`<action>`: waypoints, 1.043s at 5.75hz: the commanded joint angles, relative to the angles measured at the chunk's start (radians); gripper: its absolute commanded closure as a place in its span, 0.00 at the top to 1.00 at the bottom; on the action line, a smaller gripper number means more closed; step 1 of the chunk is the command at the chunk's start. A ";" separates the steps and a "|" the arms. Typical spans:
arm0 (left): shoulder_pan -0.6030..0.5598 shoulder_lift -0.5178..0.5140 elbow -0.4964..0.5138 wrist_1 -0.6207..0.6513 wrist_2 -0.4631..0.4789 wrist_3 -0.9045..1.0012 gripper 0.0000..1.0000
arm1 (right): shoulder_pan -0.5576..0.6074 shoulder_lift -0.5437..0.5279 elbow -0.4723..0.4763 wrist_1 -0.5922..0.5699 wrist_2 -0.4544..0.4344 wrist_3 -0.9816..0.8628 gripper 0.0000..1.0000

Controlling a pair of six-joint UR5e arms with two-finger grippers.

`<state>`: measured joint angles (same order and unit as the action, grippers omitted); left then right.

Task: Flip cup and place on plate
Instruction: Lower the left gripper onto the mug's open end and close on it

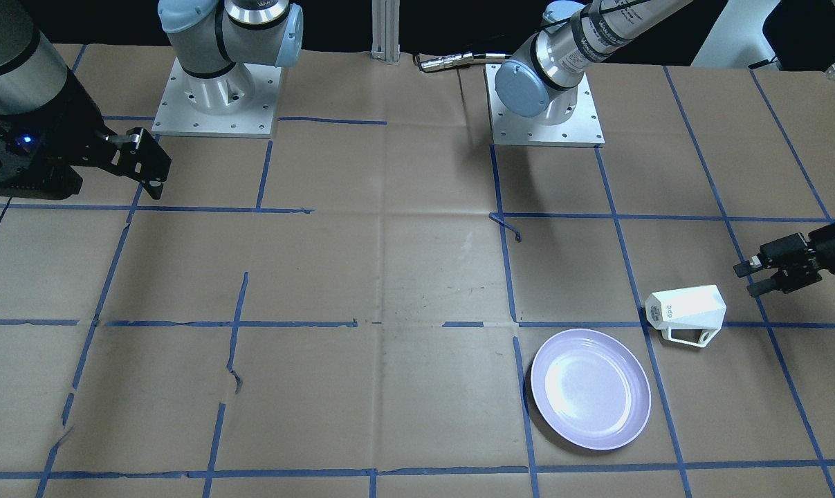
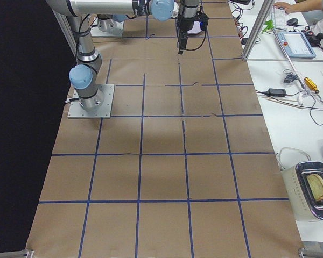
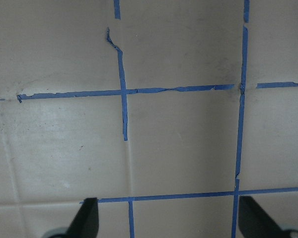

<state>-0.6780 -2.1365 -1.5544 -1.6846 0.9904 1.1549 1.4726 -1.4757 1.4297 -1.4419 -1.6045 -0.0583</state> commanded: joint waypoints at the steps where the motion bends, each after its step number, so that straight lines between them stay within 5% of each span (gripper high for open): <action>1: -0.052 -0.020 -0.013 -0.023 -0.048 0.012 0.87 | 0.000 0.000 0.000 0.000 0.000 0.000 1.00; 3: -0.057 -0.011 -0.013 -0.024 -0.052 0.012 0.15 | 0.000 0.000 0.000 0.000 0.000 0.000 1.00; 4: -0.060 0.006 -0.006 -0.023 -0.053 0.011 0.00 | 0.000 0.000 0.000 0.000 0.000 0.000 1.00; 6: -0.060 0.067 0.007 -0.011 -0.072 -0.015 0.00 | 0.000 0.000 0.000 0.000 0.000 0.000 1.00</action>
<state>-0.7368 -2.0998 -1.5515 -1.7019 0.9236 1.1569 1.4726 -1.4757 1.4297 -1.4419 -1.6045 -0.0583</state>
